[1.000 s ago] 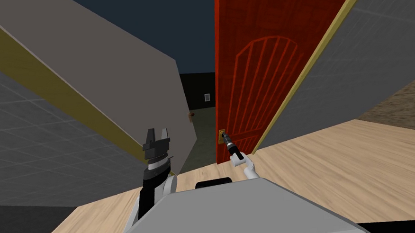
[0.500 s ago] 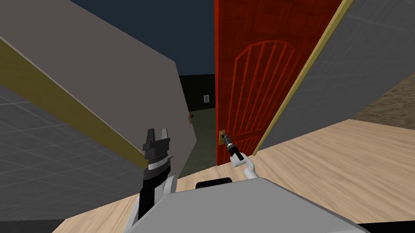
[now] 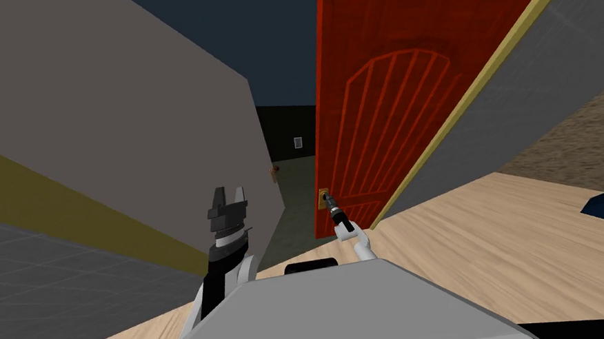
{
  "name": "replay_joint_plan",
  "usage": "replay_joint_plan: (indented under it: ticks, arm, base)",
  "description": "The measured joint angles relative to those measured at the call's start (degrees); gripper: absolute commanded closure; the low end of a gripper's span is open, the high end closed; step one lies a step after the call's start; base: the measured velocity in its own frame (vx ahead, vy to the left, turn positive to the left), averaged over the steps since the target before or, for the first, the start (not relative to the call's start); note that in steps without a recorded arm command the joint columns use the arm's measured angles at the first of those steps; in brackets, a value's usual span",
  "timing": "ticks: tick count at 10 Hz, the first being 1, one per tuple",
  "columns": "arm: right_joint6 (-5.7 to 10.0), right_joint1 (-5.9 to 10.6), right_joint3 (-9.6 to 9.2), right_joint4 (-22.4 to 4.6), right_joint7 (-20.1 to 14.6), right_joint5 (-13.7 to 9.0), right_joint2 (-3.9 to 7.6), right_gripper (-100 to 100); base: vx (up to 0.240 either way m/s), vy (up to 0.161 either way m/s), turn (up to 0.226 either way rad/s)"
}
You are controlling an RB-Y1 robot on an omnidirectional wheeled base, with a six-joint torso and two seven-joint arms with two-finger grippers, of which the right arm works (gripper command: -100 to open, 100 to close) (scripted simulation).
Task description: Push the door open
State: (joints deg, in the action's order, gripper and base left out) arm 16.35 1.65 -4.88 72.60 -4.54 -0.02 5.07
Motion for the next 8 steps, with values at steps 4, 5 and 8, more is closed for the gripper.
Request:
replay_joint_plan:
  ticks: [4, 5, 8]
  arm:
    - [0.24, 1.67, 2.34, -2.3, 2.1, -0.4, -1.05, 100]
    - [0.62, 2.04, 3.05, -2.9, 2.7, -0.4, -1.38, 100]
    - [0.69, 2.50, 4.66, -3.1, 3.8, -0.8, -1.38, -100]
  base:
    - [0.199, 0.099, -0.150]
    - [0.200, 0.081, -0.203]
    - [-0.018, 0.063, -0.081]
